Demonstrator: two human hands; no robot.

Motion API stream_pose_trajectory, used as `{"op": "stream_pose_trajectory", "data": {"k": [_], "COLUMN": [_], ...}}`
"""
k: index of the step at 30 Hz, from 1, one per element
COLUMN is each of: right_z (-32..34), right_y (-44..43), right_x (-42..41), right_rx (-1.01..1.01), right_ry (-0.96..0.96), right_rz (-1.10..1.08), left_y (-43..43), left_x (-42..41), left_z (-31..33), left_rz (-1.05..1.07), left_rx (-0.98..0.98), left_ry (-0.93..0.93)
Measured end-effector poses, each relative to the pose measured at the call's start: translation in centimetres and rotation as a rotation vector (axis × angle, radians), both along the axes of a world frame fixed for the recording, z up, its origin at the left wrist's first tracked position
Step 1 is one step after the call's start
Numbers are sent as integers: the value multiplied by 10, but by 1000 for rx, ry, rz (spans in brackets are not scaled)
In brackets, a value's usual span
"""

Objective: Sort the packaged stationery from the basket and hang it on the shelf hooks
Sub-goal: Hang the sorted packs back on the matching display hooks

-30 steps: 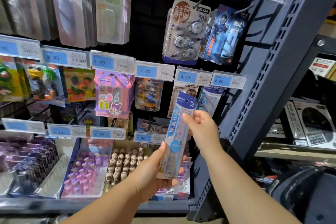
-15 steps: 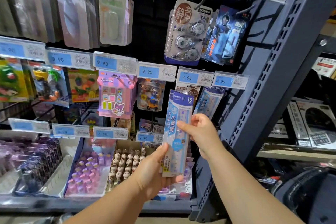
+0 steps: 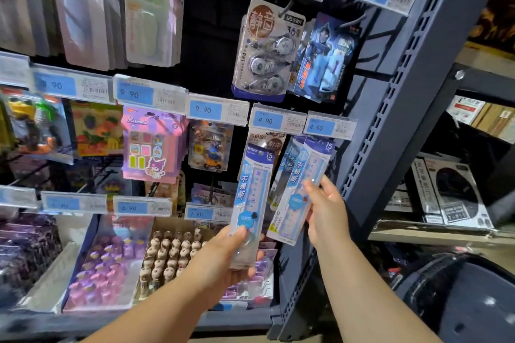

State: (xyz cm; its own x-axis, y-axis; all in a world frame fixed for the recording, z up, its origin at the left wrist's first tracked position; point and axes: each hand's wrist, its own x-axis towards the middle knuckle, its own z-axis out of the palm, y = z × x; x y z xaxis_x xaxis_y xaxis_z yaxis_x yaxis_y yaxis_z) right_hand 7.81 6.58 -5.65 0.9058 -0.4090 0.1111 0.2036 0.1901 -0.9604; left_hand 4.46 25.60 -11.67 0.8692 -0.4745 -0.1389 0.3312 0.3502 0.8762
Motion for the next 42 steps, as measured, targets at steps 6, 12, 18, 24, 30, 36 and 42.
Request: {"op": "stream_pose_trajectory", "data": {"k": [6, 12, 18, 24, 30, 36, 42], "right_z": [-4, -4, -1, 0, -3, -9, -9], "right_y": [-6, -6, -3, 15, 24, 10, -6], "right_x": [9, 20, 34, 17, -2, 3, 5], "right_rx": [-38, -152, -180, -444, -395, -264, -252], "right_ry": [-14, -4, 111, 26, 69, 67, -5], "right_rz": [-114, -209, -440, -481, 279, 129, 10], "left_y": [0, 4, 3, 0, -8, -31, -51], "left_x": [5, 9, 10, 12, 11, 16, 25], "left_z": [-2, 3, 6, 10, 11, 13, 20], "left_rz": [4, 19, 0, -3, -45, 5, 54], "left_rx": [-14, 19, 41, 51, 44, 221, 432], "left_ry": [3, -13, -16, -14, -21, -47, -183]}}
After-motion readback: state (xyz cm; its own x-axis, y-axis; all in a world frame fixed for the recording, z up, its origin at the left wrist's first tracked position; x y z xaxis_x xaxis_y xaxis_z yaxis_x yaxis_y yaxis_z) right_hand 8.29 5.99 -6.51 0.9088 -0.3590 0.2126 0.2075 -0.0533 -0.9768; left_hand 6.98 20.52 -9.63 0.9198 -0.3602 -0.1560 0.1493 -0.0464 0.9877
